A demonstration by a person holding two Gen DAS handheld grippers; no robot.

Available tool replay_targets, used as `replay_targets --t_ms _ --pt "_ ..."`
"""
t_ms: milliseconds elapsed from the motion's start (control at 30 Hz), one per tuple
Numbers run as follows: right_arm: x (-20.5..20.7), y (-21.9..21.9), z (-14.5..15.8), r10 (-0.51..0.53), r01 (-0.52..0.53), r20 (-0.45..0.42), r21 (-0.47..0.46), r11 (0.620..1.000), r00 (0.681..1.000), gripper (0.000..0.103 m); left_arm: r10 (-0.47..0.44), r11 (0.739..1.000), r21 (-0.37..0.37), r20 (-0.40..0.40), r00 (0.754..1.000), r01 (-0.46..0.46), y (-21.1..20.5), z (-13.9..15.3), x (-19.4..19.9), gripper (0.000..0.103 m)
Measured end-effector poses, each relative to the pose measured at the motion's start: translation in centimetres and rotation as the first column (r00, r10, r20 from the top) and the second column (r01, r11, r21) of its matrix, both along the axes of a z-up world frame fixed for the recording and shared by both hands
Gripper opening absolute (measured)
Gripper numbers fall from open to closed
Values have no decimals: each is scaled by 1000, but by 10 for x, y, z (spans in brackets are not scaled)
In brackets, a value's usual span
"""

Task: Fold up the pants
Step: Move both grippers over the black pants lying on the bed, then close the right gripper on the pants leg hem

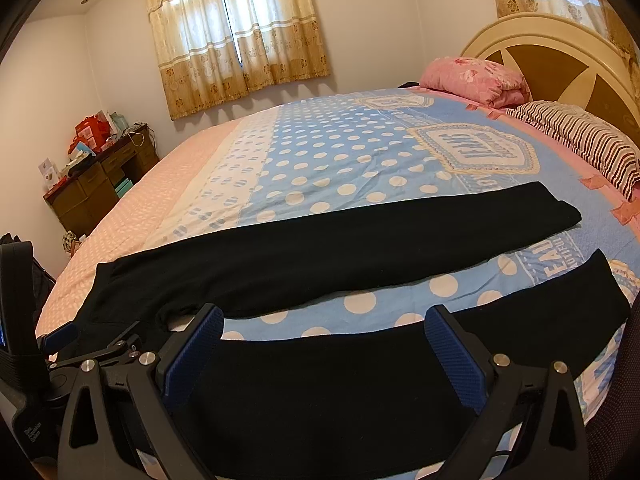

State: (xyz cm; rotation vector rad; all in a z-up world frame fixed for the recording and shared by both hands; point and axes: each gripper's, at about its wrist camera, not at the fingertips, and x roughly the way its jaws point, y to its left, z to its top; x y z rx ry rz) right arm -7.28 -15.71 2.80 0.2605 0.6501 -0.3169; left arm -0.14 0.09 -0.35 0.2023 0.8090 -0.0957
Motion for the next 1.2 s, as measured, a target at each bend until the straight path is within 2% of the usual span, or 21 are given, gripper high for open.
replay_targets --t_ms 167,300,400,467,500,567,700,733,800,867,933,1000,1133,1200 --pt "1 2 -4 4 -3 -7 5 1000 1000 101 -5 1000 9 20 1000 5 -2 -4 0 103" --pt "7 -2 -7 25 -25 -27 3 1000 999 101 -14 1000 27 1 1000 14 4 -7 3 103" --pt "18 -4 -7 65 -65 -44 8 998 997 101 -11 997 70 -12 1000 11 17 -7 10 103" --pt "35 -4 -2 128 -128 -41 -4 992 991 101 10 995 97 -4 1000 -9 30 -7 18 103" --pt "46 -4 2 155 -156 -44 -19 988 987 101 23 991 134 -1 1000 -23 35 -5 23 103" --pt "72 0 6 218 -220 -53 -38 975 974 101 63 988 142 5 998 -63 49 -3 34 103" --pt "139 15 9 376 -381 -90 -59 923 922 101 103 992 79 -19 995 -101 68 -4 61 103" --pt "164 20 5 436 -442 -113 -32 897 893 101 119 991 72 -24 993 -117 72 -4 70 103" --pt "192 27 -4 492 -494 -130 11 869 861 100 133 990 50 -49 990 -131 78 -8 82 103" --pt "225 39 -18 543 -549 -174 19 836 821 84 139 990 18 -88 986 -138 84 -14 97 103" --pt "255 53 -35 572 -590 -244 0 807 783 74 147 989 7 -144 979 -148 85 -24 107 103" --pt "275 64 -48 600 -626 -279 -5 780 750 73 154 988 -1 -175 972 -157 87 -33 116 103" --pt "298 75 -69 611 -664 -347 -50 746 712 72 149 987 -21 -208 967 -157 91 -45 128 103" --pt "305 76 -79 626 -685 -372 -40 727 686 59 158 986 -11 -208 965 -164 92 -50 133 103"
